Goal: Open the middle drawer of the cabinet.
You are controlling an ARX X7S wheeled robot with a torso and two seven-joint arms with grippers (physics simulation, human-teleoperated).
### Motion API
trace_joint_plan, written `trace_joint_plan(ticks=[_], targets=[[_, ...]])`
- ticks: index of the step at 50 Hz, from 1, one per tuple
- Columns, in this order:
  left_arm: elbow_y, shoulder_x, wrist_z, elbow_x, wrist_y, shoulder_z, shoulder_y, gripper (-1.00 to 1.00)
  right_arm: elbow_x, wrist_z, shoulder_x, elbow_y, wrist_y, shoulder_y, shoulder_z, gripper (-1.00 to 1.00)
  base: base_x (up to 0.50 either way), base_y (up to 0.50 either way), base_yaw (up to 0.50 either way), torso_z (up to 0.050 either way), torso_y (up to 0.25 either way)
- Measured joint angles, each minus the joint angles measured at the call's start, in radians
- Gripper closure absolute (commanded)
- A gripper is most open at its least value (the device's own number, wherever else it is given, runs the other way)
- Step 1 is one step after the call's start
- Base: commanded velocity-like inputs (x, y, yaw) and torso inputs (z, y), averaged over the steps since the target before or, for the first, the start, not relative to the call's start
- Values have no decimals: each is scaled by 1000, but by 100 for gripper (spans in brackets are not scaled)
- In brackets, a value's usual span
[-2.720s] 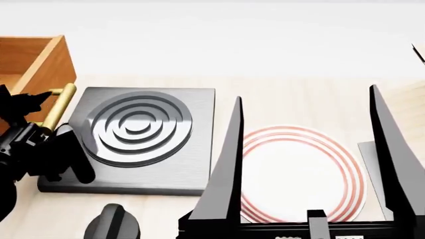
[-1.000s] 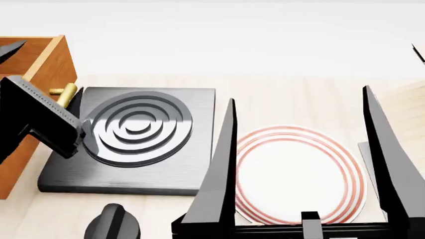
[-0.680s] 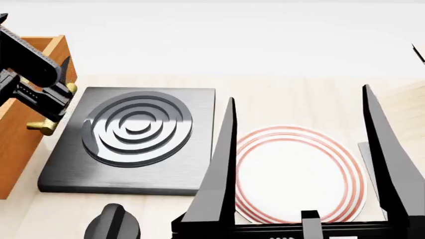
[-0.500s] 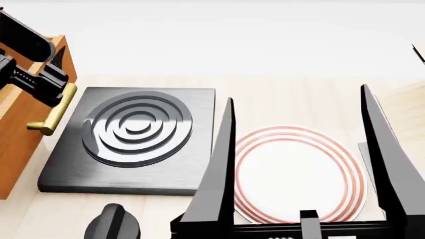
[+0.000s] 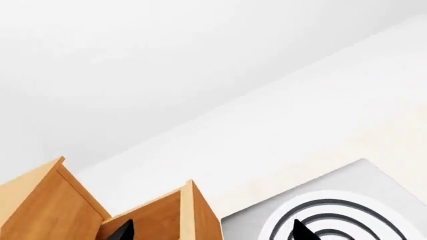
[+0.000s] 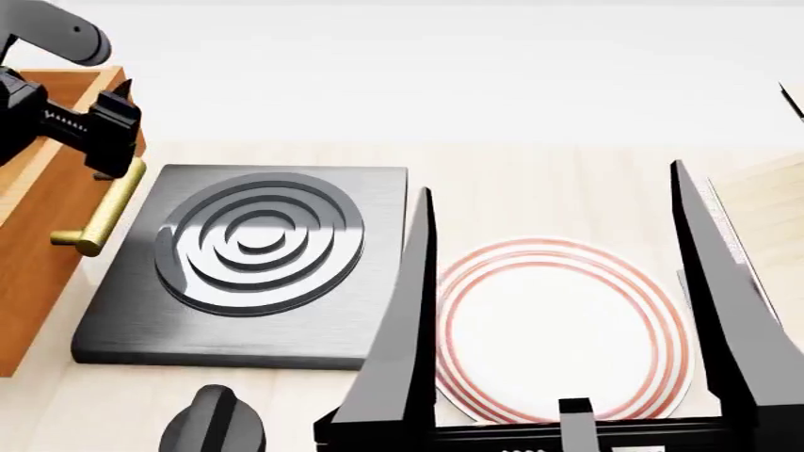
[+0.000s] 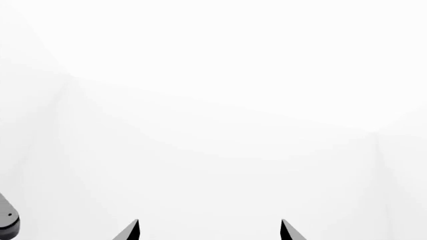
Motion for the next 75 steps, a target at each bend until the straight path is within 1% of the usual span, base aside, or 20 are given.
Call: trace_joint_plan(ticks=[13, 28, 51, 63, 75], targets=[[-173, 70, 26, 19, 27, 3, -9, -100, -5, -1, 0, 0, 0, -1, -7, -100, 0, 0, 0, 0, 0], [-341, 130, 56, 50, 79, 10, -11, -100, -9, -4, 0, 0, 1, -1, -11, -100, 0, 0, 0, 0, 0], [-515, 195, 94, 52, 150, -11, 7, -100, -18, -1, 0, 0, -3, -5, -15, -100, 0, 0, 0, 0, 0], [-585, 225, 110, 29, 163, -40, 5, -100, -24, -1, 1, 0, 0, -5, -23, -100, 0, 0, 0, 0, 0], [-682, 259, 135, 35, 188, -46, -8, -100, -27, -2, 1, 0, -2, -9, -27, -100, 0, 0, 0, 0, 0]])
